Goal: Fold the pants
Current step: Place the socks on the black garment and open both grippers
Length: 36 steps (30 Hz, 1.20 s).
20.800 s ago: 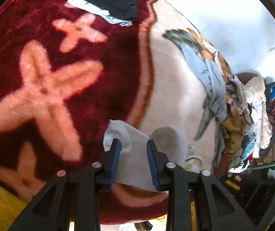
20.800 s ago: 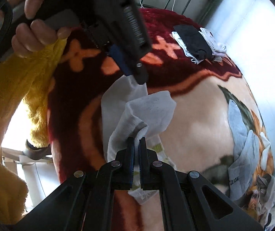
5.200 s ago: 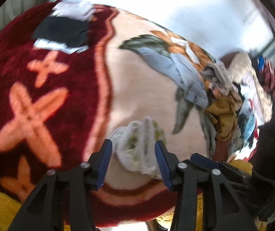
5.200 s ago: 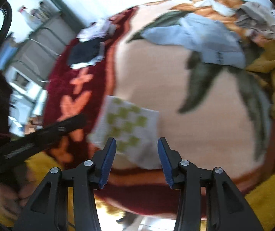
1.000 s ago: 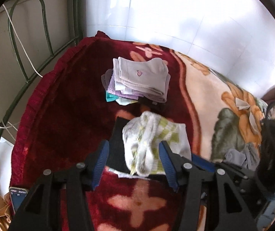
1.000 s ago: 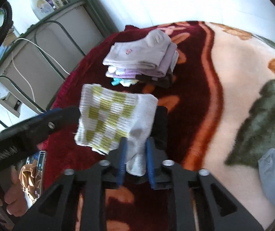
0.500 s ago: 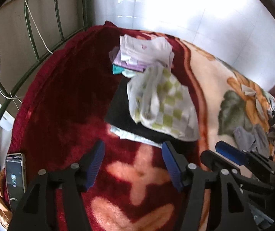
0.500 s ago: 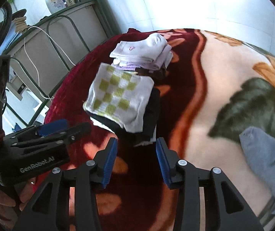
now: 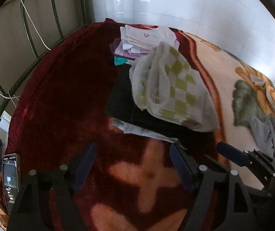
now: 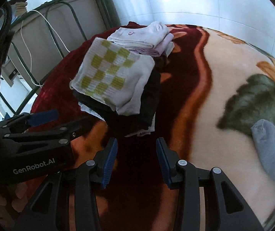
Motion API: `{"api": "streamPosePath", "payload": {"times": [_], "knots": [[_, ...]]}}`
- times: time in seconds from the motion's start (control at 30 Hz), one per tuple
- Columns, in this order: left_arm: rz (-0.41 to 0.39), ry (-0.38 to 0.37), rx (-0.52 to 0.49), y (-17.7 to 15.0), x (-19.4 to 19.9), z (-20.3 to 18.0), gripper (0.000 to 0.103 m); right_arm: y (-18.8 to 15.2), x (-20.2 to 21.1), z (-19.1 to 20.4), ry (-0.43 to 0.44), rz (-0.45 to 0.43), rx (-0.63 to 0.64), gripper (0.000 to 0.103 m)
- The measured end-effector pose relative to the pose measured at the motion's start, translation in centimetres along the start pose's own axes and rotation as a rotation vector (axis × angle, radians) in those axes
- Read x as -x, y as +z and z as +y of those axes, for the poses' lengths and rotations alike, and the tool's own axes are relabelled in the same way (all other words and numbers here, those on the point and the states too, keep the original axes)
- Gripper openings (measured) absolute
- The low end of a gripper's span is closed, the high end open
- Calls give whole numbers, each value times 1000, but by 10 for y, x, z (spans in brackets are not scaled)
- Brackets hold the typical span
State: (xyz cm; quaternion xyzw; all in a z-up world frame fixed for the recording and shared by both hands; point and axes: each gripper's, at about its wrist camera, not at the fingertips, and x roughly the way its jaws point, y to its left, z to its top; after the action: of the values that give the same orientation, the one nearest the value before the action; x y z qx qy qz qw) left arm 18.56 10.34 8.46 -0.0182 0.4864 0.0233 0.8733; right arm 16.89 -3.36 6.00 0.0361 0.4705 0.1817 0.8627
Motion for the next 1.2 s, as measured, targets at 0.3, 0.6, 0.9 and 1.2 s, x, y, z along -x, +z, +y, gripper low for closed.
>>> {"api": "streamPosePath", "payload": {"times": [0.3, 0.6, 0.9, 1.2], "knots": [[18, 31, -2, -4, -7, 1, 86, -5, -7, 1, 8, -6, -12, 42], [71, 8, 70, -4, -19, 14, 86, -7, -9, 0, 2, -12, -15, 42], [61, 26, 65, -5, -17, 15, 86, -7, -9, -2, 2, -13, -19, 42], [73, 58, 65, -7, -20, 15, 86, -7, -12, -1, 1, -3, -19, 42]]}}
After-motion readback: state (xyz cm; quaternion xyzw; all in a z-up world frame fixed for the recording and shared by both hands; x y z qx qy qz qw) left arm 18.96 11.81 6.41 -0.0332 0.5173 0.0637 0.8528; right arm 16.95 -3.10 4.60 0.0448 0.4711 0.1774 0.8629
